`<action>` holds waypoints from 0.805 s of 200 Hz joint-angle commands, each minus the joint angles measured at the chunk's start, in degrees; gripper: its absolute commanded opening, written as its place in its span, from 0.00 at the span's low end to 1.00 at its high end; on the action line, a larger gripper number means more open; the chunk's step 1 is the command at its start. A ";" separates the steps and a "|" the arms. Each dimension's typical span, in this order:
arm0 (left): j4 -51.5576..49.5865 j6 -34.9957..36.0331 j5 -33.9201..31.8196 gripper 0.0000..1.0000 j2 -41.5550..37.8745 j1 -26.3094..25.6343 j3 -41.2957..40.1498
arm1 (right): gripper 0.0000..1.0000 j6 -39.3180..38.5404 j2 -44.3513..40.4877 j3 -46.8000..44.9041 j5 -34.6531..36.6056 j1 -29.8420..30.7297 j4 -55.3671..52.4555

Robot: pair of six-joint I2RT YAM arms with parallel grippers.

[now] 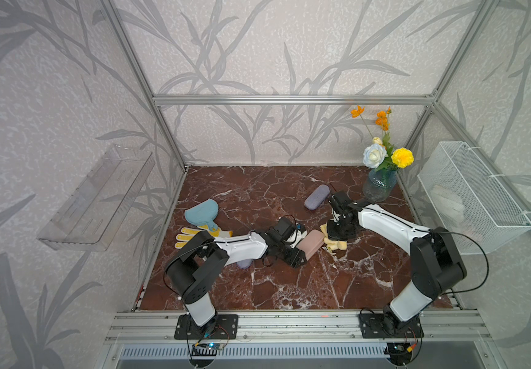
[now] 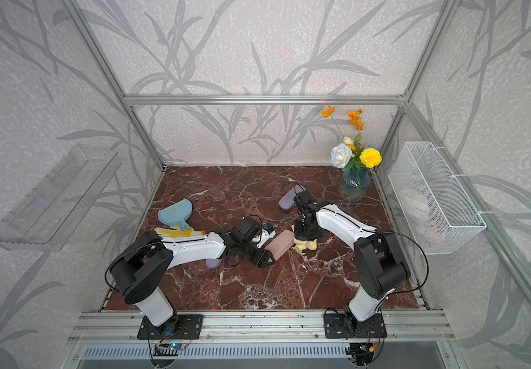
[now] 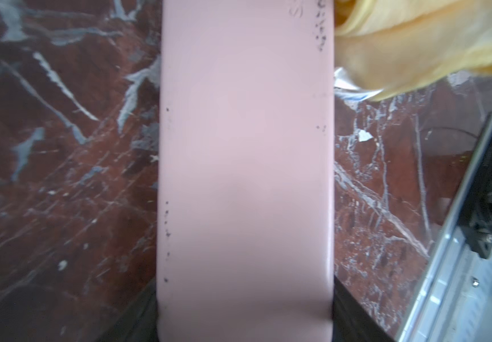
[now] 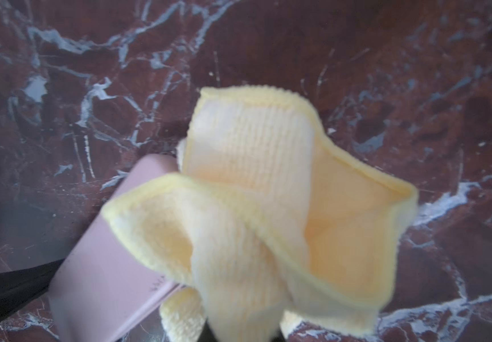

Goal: Wipe the eyeglass case
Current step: Wipe the dirt from the eyeglass case.

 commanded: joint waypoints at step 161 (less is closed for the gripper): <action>1.43 -5.28 14.21 0.00 1.65 4.28 -3.92 | 0.00 -0.15 5.95 3.87 0.81 2.01 3.73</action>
